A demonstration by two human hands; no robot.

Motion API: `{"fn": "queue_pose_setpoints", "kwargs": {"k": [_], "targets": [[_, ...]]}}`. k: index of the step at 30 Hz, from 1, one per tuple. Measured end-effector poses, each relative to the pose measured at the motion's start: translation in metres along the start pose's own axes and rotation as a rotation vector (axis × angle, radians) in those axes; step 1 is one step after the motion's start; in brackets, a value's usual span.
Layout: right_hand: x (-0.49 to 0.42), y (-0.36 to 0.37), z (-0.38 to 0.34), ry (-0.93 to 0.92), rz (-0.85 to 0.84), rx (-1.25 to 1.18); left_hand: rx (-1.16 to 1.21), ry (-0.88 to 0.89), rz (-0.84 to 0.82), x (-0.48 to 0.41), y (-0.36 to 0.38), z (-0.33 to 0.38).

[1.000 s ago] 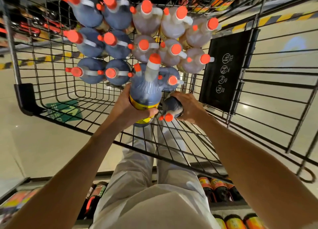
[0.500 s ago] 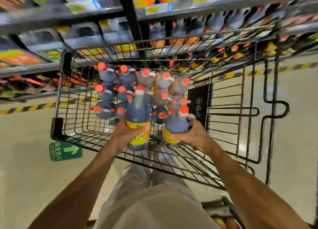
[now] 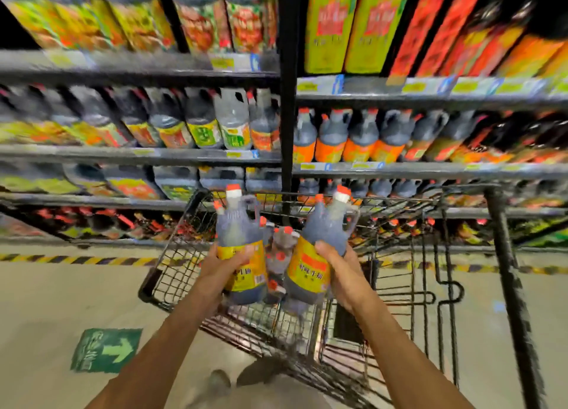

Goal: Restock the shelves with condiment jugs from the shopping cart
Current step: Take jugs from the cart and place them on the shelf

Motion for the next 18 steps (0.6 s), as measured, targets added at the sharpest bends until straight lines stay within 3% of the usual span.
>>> {"fn": "queue_pose_setpoints", "kwargs": {"k": [9,18], "targets": [[-0.009,0.138,-0.021,-0.032,-0.063,0.090,0.108,0.167,0.009,0.025,-0.101,0.075],[0.003,0.336,0.016,-0.016,-0.128,0.246,0.153,0.259,0.069,0.067,-0.291,0.119]]}}
Point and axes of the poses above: each hand's wrist, its own x-axis away from the middle knuckle, its own y-axis out of the palm, z = x × y, the point moved 8 cm from there along -x, towards the middle knuckle
